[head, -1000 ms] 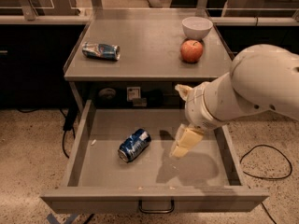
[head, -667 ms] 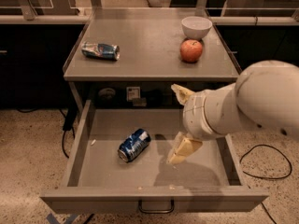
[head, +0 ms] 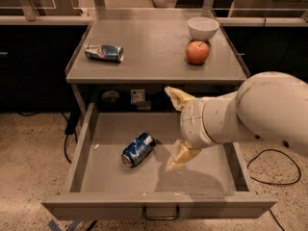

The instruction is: Pick pepsi can from top drawer and place on counter

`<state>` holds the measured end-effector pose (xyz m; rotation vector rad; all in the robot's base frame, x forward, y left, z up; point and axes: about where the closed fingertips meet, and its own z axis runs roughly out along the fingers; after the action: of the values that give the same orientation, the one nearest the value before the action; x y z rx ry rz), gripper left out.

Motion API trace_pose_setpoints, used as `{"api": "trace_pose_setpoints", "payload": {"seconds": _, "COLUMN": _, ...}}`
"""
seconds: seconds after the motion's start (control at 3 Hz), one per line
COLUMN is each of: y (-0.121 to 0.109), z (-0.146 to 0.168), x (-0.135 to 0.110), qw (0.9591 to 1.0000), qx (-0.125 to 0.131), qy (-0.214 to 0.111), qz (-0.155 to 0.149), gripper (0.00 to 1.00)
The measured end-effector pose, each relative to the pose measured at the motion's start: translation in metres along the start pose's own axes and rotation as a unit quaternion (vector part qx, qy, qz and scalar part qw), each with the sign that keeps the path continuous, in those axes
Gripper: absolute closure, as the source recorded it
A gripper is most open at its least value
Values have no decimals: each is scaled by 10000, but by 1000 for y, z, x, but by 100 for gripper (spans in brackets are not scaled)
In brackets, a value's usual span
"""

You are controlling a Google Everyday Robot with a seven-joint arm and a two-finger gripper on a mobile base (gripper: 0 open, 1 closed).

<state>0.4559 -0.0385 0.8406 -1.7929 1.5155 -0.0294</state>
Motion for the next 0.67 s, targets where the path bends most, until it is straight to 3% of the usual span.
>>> {"api": "trace_pose_setpoints", "payload": {"seconds": 0.67, "y": 4, "z": 14, "x": 0, "qw": 9995, "qx": -145, "qy": -157, "qz": -217, "gripper": 0}}
